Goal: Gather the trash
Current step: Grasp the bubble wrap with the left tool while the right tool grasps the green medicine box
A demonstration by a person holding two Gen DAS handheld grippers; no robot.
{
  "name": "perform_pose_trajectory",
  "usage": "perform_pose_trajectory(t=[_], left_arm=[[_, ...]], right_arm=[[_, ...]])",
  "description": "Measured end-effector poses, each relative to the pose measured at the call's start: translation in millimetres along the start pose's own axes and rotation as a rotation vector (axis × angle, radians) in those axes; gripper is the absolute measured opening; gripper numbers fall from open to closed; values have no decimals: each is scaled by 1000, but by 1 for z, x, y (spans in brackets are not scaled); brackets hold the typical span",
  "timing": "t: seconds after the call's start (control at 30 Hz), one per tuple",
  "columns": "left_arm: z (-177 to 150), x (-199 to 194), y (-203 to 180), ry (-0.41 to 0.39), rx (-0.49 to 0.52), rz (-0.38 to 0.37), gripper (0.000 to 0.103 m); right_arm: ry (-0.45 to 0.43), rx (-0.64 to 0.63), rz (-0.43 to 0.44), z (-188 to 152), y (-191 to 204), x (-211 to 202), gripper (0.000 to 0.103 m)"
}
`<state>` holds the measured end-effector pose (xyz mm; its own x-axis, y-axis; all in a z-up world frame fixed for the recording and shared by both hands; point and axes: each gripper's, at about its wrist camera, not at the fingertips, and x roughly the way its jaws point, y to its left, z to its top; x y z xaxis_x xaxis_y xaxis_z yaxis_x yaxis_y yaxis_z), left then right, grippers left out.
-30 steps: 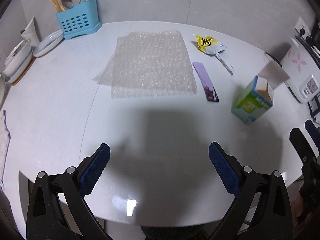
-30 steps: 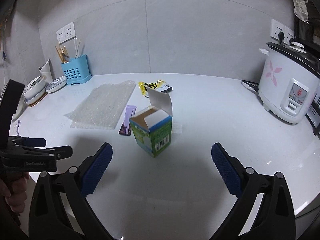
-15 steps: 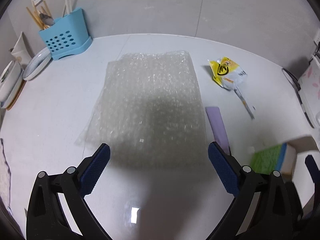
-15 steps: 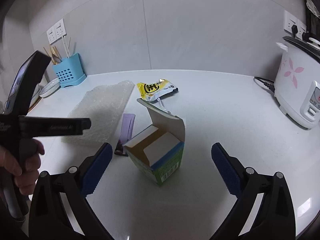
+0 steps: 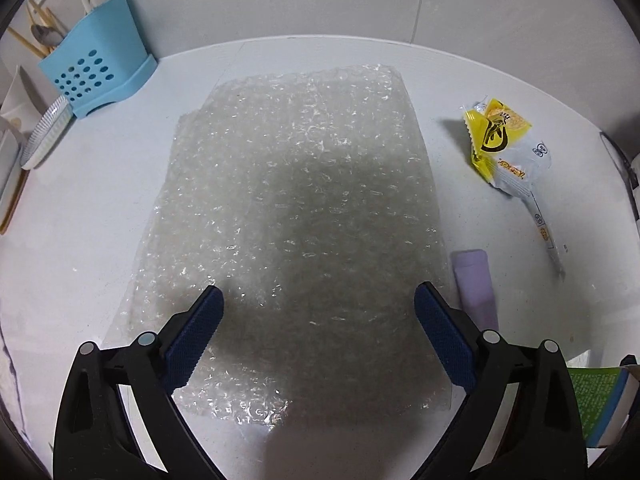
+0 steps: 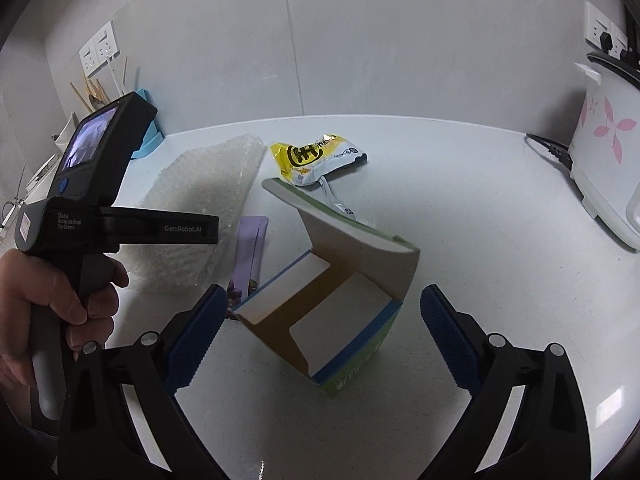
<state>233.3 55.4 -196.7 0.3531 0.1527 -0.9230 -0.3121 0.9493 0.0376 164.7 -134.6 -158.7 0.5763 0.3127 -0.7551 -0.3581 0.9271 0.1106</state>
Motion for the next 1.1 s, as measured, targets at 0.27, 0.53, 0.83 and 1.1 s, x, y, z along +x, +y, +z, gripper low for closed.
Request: perform_pose_trajectory(t=[0.27, 0.53, 0.83, 1.1], left_arm=[[0, -4, 0, 15, -17, -1, 56], [-8, -12, 9, -23, -26, 31, 13], [-38, -37, 14, -81, -26, 48, 11], [-69, -74, 23, -128, -47, 50, 11]], right_arm=[[12, 1, 5, 0, 3, 5, 86], [16, -4, 0, -2, 4, 5, 71], [8, -20, 0, -4, 4, -1, 58], [-16, -17, -7, -5, 2, -14, 57]])
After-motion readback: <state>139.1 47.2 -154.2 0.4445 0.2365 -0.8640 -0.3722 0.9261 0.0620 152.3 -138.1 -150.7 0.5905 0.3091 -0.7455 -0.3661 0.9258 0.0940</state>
